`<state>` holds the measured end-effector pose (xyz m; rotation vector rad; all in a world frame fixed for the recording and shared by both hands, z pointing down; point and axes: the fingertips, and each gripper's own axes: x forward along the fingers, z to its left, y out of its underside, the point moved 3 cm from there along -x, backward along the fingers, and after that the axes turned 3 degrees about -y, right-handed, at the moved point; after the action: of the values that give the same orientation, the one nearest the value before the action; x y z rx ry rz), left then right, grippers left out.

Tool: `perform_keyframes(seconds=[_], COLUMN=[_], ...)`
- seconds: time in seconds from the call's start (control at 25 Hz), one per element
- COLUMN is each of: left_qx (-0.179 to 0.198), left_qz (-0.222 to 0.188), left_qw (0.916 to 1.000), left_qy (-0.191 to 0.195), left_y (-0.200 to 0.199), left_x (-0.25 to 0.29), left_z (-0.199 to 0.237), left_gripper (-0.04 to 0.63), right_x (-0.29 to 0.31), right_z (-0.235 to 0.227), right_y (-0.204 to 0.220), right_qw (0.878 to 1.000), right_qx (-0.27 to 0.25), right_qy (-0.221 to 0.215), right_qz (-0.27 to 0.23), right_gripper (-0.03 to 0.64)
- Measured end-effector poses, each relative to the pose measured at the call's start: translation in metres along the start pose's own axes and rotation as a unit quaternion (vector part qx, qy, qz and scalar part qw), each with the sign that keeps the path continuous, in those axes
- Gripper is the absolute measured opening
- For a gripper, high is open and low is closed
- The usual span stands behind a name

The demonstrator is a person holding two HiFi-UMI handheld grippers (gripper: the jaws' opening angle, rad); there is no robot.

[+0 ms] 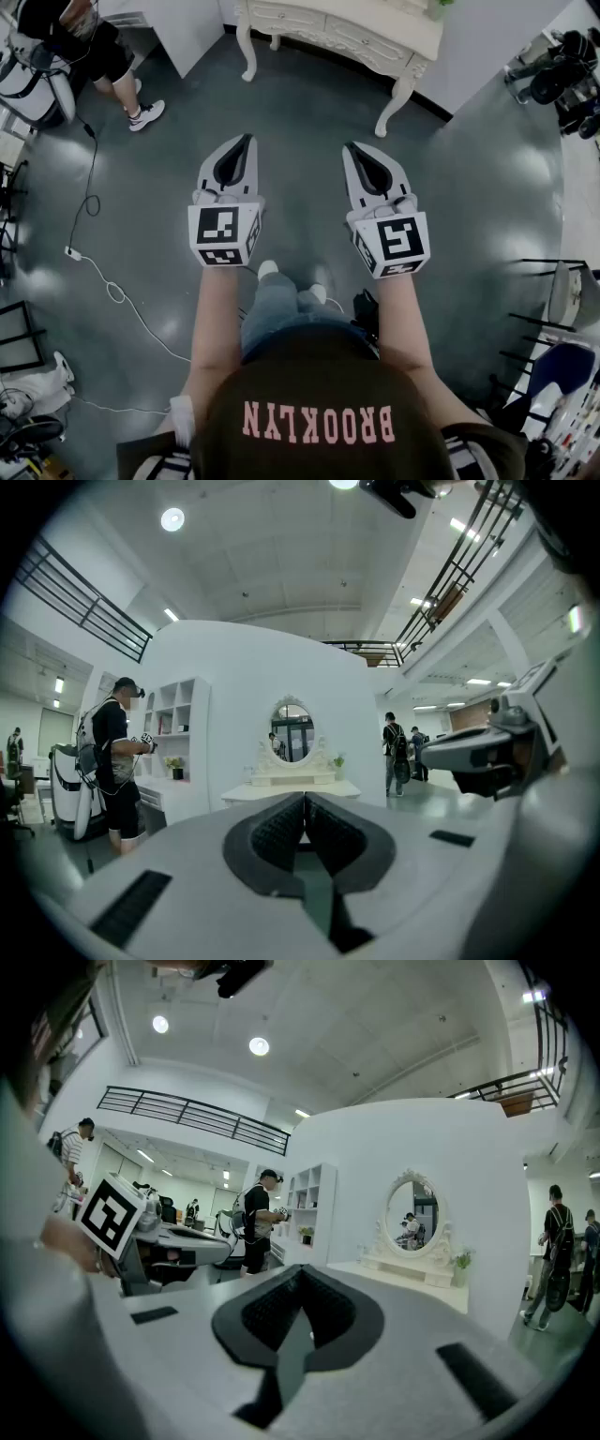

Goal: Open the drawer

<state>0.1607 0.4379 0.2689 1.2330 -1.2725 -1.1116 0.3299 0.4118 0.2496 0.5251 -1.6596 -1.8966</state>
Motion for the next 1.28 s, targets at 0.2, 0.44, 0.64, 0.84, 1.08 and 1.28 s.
perform_keyframes(seconds=[0.2, 0.44, 0.64, 0.84, 1.08, 1.28], left_qx=[0.002, 0.009, 0.013, 0.016, 0.017, 0.021], left_qz=[-0.019, -0.024, -0.028, -0.029, -0.028, -0.027], left_qw=[0.9998, 0.9995, 0.9993, 0.9993, 0.9994, 0.9994], left_qy=[-0.006, -0.018, -0.020, -0.015, -0.006, 0.003], left_y=[-0.017, -0.022, -0.026, -0.023, -0.019, -0.018], left_x=[-0.026, -0.043, -0.037, -0.014, 0.031, 0.084], left_z=[-0.045, -0.062, -0.062, -0.052, -0.011, 0.026], left_gripper=[0.005, 0.005, 0.005, 0.005, 0.005, 0.005], right_x=[-0.046, -0.067, -0.064, -0.048, 0.012, 0.072], right_z=[-0.011, -0.007, -0.016, -0.028, -0.038, -0.057], right_y=[-0.003, 0.003, 0.003, 0.005, 0.002, 0.004], right_qw=[1.000, 1.000, 1.000, 0.999, 0.999, 0.999], right_qx=[0.004, 0.009, 0.012, 0.015, 0.022, 0.021], right_qy=[-0.001, -0.016, -0.010, -0.002, 0.002, 0.012], right_qz=[-0.014, -0.017, -0.020, -0.029, -0.033, -0.027], right_gripper=[-0.005, -0.005, -0.005, -0.005, -0.005, -0.005])
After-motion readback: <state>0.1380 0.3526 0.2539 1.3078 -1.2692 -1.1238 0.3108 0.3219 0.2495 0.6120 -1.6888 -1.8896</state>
